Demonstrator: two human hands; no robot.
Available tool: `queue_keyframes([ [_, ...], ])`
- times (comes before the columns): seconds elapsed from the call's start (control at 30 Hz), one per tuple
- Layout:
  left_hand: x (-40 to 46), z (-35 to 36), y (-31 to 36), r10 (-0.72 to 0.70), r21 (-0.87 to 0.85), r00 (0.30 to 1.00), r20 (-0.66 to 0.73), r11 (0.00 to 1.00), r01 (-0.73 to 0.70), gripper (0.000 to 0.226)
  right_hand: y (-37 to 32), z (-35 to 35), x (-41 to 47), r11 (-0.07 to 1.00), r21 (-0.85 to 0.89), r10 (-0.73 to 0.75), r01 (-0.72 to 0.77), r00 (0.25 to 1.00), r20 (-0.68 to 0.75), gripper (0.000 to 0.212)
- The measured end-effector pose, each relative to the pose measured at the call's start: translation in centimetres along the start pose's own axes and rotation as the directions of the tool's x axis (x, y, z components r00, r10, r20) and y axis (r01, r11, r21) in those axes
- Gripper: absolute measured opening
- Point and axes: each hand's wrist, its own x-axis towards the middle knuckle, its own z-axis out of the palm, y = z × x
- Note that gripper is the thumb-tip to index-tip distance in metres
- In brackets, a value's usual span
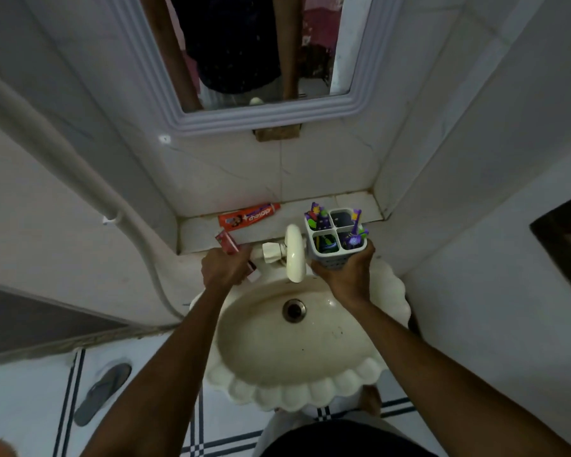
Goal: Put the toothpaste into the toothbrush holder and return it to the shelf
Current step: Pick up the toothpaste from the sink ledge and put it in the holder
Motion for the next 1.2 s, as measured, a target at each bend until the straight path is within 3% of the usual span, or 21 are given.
queue_keyframes([
  [0.13,-2.3,-2.1,1.6,0.049,-0.319,0.998,0.028,0.947,-0.037,0.042,0.9,-1.0,-0.7,0.997,0.080,0.016,-0.022,0.997,0.076,0.124],
  [0.2,-3.6,-3.3,2.9,0.121,-0.384,0.992,0.037,0.918,-0.098,0.040,1.3,-1.5,-0.7,0.994,0.103,0.030,-0.041,0.994,0.109,0.116],
  [0.37,-8.5,-4.5,8.6,0.327,-0.405,0.944,-0.052,0.857,-0.319,0.028,1.5,-2.7,-0.3,0.992,0.121,0.008,-0.028,0.986,0.164,0.100],
  [0.5,-11.9,-2.4,13.0,0.529,-0.410,0.849,0.002,0.774,-0.481,0.033,1.9,-3.7,0.1,0.988,0.155,-0.016,-0.018,0.976,0.216,0.093],
  [0.6,-12.7,0.5,15.4,0.606,-0.315,0.795,-0.034,0.748,-0.584,0.032,2.1,-4.3,0.2,0.980,0.196,-0.008,-0.043,0.967,0.254,0.086],
  [0.77,-12.3,5.4,17.7,0.640,-0.098,0.758,-0.129,0.752,-0.652,0.039,1.7,-5.7,0.6,0.975,0.216,-0.019,-0.049,0.953,0.303,0.070],
  [0.93,-12.2,7.9,18.2,0.599,-0.076,0.789,-0.140,0.788,-0.611,0.031,1.6,-6.7,1.4,0.983,0.173,-0.003,-0.063,0.932,0.362,0.065],
  [1.2,-12.9,5.8,15.2,0.556,-0.064,0.766,-0.322,0.795,-0.603,0.026,2.4,-7.4,2.4,0.972,0.232,-0.056,-0.037,0.923,0.381,0.053],
])
